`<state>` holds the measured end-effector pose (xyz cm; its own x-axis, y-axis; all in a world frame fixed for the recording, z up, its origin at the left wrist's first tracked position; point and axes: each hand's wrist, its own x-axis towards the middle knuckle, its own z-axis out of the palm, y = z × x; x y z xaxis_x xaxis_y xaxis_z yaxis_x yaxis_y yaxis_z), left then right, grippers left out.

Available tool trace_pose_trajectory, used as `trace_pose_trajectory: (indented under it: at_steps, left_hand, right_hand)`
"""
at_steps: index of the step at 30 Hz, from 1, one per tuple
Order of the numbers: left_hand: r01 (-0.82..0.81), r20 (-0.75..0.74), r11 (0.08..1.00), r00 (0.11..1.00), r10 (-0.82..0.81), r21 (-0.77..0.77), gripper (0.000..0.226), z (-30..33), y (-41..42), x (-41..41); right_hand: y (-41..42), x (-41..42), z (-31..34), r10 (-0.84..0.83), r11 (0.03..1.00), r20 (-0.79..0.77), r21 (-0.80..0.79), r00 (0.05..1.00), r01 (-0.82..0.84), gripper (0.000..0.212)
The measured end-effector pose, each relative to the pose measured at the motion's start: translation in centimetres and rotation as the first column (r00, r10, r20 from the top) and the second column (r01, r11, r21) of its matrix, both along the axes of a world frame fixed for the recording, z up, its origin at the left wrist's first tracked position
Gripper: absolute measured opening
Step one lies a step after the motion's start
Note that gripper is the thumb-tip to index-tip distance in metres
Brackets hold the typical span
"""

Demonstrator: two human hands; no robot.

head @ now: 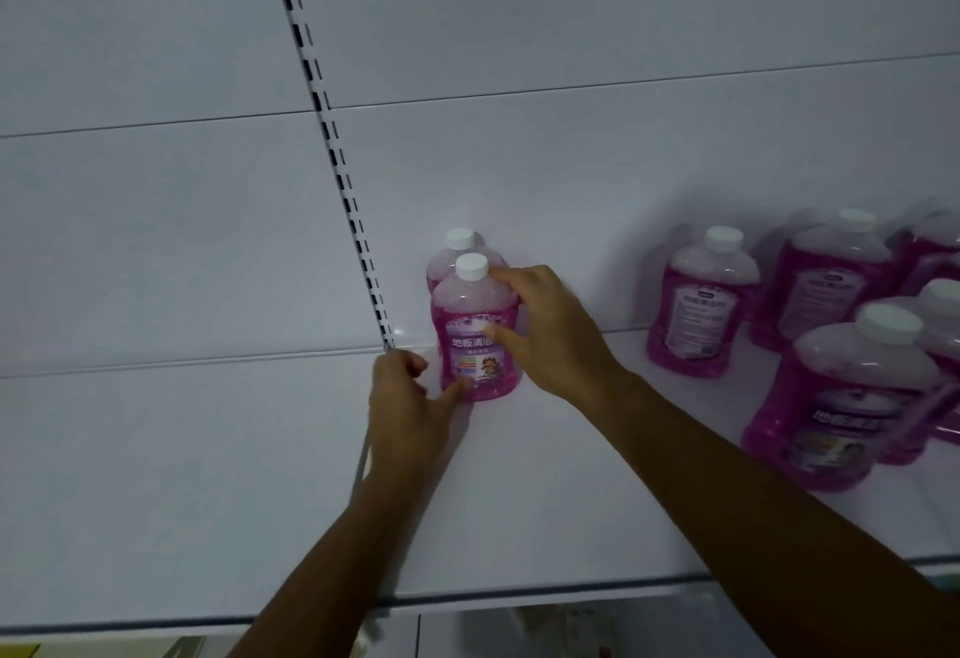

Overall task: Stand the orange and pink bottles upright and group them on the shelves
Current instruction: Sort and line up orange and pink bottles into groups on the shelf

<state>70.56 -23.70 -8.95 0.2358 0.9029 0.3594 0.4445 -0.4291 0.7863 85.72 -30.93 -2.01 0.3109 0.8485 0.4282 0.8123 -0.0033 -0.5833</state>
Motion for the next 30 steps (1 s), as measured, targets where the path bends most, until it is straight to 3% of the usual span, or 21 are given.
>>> trace_pose_trajectory:
  at_steps: [2, 4, 7, 10, 15, 20, 23, 27, 30]
  left_hand:
    - [0.003, 0.012, 0.977, 1.000, -0.006, 0.213, 0.036, -0.2, -1.7, -0.1]
    - [0.206, -0.003, 0.925, 0.976, -0.217, 0.319, 0.034, 0.4, -3.3, 0.7]
    - [0.485, -0.123, 0.854, 0.874, -0.470, 0.188, 0.021, 1.3, -5.5, 4.2]
    - [0.591, -0.007, 0.802, 0.805, -0.593, -0.090, 0.025, 1.6, -6.9, 9.0]
    - [0.580, 0.103, 0.744, 0.806, -0.583, -0.331, 0.065, 1.8, -7.3, 14.6]
    - [0.615, 0.152, 0.666, 0.772, -0.617, -0.422, 0.078, 2.1, -7.6, 16.4]
    - [0.649, 0.173, 0.625, 0.741, -0.649, -0.434, 0.074, 2.5, -7.6, 16.5]
    - [0.695, 0.237, 0.602, 0.709, -0.664, -0.394, 0.052, 2.6, -7.9, 15.7]
    - [0.632, 0.249, 0.691, 0.774, -0.582, -0.351, 0.054, 2.2, -7.4, 14.3]
  right_hand:
    - [-1.2, 0.7, 0.0, 0.064, 0.997, 0.042, -0.049, 0.997, -0.062, 0.074]
    - [-2.6, 2.5, 0.6, 0.040, 0.998, 0.071, -0.056, 0.997, -0.036, 0.074]
    - [-5.1, 5.0, 3.1, -0.152, 0.988, 0.102, 0.033, 0.983, 0.150, 0.065]
    - [-7.7, 6.7, 5.9, -0.289, 0.957, 0.165, 0.085, 0.943, 0.279, 0.059]
    - [-9.3, 9.6, 8.2, -0.402, 0.818, 0.433, -0.226, 0.807, 0.528, 0.061]
    - [-8.5, 12.5, 8.7, -0.351, 0.734, 0.363, -0.465, 0.863, 0.495, 0.064]
    - [-8.2, 12.7, 8.2, -0.336, 0.754, 0.347, -0.458, 0.876, 0.471, 0.066]
    - [-7.6, 12.4, 6.7, -0.318, 0.820, 0.348, -0.367, 0.882, 0.440, 0.068]
    - [-6.8, 11.7, 6.8, -0.246, 0.871, 0.308, -0.346, 0.919, 0.349, 0.061]
